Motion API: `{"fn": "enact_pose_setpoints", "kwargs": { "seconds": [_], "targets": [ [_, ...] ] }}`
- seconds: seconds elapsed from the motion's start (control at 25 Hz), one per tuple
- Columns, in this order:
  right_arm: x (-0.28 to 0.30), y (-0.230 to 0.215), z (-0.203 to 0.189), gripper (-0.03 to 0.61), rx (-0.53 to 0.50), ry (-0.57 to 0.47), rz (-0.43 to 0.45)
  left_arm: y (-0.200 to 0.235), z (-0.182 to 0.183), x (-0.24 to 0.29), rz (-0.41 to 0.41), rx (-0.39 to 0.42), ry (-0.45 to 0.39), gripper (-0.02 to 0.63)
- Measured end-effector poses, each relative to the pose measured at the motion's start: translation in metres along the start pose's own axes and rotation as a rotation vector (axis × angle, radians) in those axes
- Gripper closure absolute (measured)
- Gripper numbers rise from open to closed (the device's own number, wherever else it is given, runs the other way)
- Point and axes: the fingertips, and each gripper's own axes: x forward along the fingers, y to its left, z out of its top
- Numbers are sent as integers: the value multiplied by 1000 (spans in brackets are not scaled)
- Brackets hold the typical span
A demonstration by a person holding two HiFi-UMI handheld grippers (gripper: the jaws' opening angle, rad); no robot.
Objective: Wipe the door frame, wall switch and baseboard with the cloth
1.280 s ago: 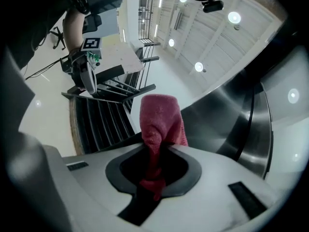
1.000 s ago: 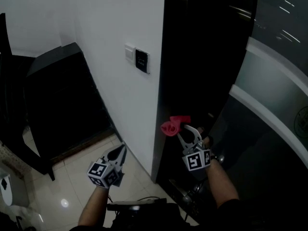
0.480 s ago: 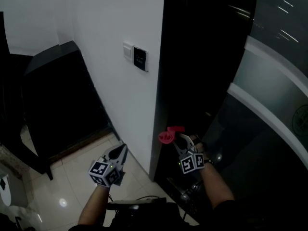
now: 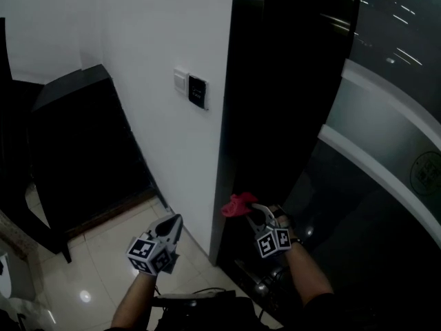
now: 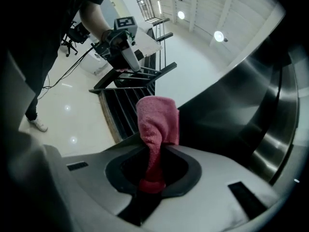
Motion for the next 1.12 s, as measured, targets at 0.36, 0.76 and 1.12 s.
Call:
{"fn": "enact_pose_setpoints", "kwargs": {
  "seconds": [0.36,0.76,1.12],
  "targets": [
    [-66,-232,92,514,-38,-250,-451,-11,4,3,-41,3,-11,611],
    [-86,-335,148,514,-11,-311,-610,3,16,-18,2,-3,-42,611],
    [-50,-296,114,514,-403,-126,-558,10,8,-27,32,-1,-10,611]
  ]
}}
